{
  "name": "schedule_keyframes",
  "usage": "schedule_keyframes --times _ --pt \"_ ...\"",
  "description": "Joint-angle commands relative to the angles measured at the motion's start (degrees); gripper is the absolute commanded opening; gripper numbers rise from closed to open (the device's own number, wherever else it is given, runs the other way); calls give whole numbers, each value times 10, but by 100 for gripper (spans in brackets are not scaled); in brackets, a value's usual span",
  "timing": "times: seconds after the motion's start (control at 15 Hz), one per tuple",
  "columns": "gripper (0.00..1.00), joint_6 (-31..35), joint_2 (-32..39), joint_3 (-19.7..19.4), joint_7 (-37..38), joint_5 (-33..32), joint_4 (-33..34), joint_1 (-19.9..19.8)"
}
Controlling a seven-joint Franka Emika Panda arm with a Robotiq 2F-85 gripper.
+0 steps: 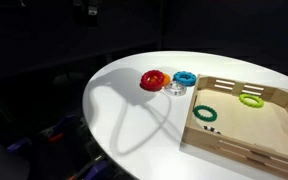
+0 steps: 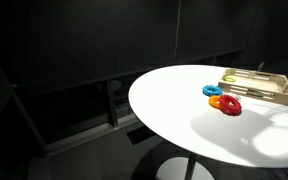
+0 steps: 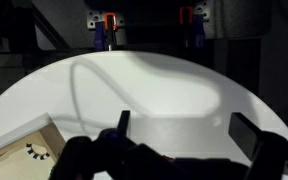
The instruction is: Remove the light green ring from the tray and put it on the table
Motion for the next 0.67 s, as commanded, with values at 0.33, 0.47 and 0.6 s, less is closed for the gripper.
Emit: schedule_keyframes --times 0.33,0.47,0.6 --pt "100 3 2 -2 5 0 5 1" --pt "100 8 4 -5 7 4 14 -1" --pt "100 13 10 -7 10 8 29 -3"
